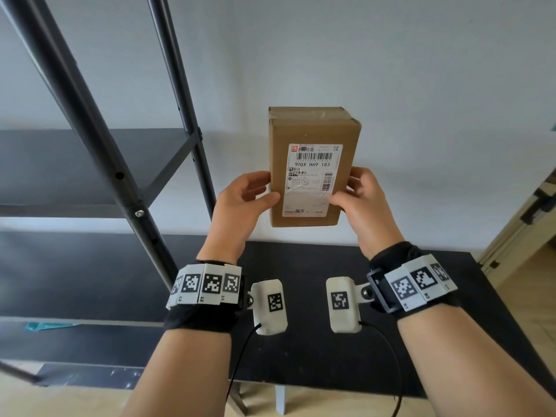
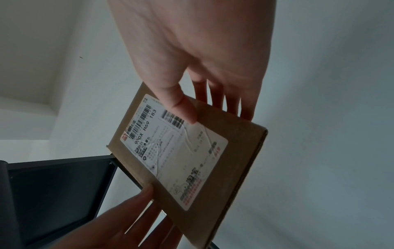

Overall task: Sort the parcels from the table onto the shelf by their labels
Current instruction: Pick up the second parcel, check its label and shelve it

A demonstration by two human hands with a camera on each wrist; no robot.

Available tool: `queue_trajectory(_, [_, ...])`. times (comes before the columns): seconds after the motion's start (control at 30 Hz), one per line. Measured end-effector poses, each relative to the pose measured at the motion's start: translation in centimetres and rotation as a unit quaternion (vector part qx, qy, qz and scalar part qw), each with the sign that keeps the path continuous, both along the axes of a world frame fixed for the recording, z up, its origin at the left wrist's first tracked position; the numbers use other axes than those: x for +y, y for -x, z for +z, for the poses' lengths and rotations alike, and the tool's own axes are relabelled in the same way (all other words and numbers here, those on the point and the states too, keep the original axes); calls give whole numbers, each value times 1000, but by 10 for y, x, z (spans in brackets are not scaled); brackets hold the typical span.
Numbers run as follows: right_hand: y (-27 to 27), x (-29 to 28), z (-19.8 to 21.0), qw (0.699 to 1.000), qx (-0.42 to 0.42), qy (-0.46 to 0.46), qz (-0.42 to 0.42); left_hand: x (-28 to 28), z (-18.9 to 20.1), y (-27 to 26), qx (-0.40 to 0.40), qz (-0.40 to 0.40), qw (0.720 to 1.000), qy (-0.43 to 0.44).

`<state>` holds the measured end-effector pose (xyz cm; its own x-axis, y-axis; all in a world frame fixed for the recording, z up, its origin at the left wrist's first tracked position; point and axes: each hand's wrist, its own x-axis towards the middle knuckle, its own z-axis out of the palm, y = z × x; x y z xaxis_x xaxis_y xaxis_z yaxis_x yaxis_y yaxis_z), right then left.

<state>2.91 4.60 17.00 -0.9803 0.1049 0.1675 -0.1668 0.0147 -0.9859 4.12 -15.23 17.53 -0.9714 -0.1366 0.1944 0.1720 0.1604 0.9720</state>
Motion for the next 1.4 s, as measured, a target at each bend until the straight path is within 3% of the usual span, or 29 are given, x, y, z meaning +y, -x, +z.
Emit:
queue_trajectory(1.2, [-11,-1,1,996,-79,-48,-18,4,3,-8,-50,25,998,-7])
queue_trajectory(1.4, [-12,-7,-8,994,-93,-62,21,3,-7,-12,-72,38,996,-24])
